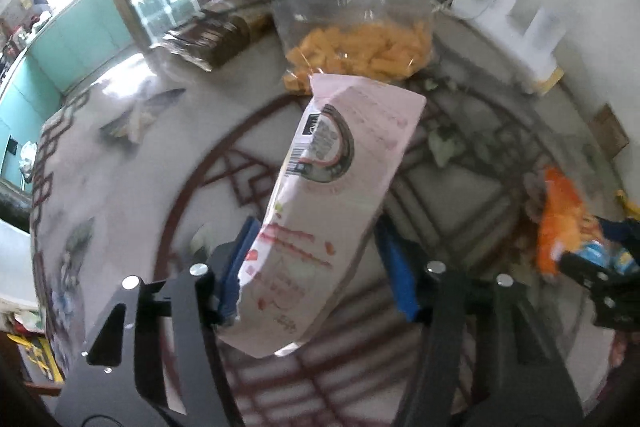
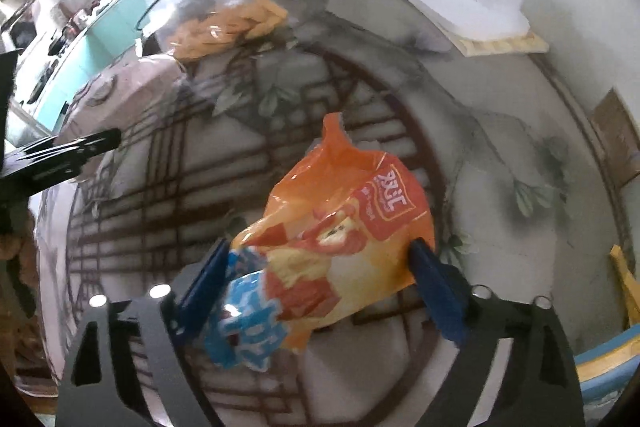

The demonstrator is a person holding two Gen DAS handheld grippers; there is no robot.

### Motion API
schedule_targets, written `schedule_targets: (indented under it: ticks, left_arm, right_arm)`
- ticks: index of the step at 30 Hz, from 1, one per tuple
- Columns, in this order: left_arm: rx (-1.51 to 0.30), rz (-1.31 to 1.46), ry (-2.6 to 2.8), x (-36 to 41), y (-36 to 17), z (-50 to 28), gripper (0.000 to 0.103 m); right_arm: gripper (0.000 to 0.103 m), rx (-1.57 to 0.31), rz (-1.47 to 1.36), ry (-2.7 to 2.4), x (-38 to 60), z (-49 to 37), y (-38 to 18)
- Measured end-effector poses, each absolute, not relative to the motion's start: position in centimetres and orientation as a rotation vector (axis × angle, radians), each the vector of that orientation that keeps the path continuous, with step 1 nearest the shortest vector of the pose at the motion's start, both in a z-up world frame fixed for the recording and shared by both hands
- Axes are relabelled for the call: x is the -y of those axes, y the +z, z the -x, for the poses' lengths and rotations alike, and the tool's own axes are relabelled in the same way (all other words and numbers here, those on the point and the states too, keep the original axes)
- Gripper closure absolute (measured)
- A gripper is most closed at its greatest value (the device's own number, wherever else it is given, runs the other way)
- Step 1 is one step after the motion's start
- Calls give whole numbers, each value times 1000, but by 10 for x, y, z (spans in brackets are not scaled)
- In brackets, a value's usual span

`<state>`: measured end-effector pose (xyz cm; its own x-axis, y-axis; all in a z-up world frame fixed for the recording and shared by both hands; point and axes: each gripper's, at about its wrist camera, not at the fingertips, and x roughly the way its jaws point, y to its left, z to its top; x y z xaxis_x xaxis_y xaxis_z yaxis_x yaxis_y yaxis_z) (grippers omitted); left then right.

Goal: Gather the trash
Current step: 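Grasp the white box with the left tool while the right grasps the orange snack bag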

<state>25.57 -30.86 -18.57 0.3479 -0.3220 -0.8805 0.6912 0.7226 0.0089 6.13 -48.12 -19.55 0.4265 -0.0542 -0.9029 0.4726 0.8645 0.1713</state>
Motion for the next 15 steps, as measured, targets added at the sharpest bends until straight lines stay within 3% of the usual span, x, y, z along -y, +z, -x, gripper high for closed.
schedule_targets:
  ticks: [2, 15]
  left_arm:
    - [-1000, -372, -671, 290, -168, -241, 48]
    - [-911, -115, -506, 160, -81, -135, 47]
  right_arm:
    - [30, -1076, -441, -327, 476, -59, -190]
    - [36, -940, -362, -186, 389, -27, -113]
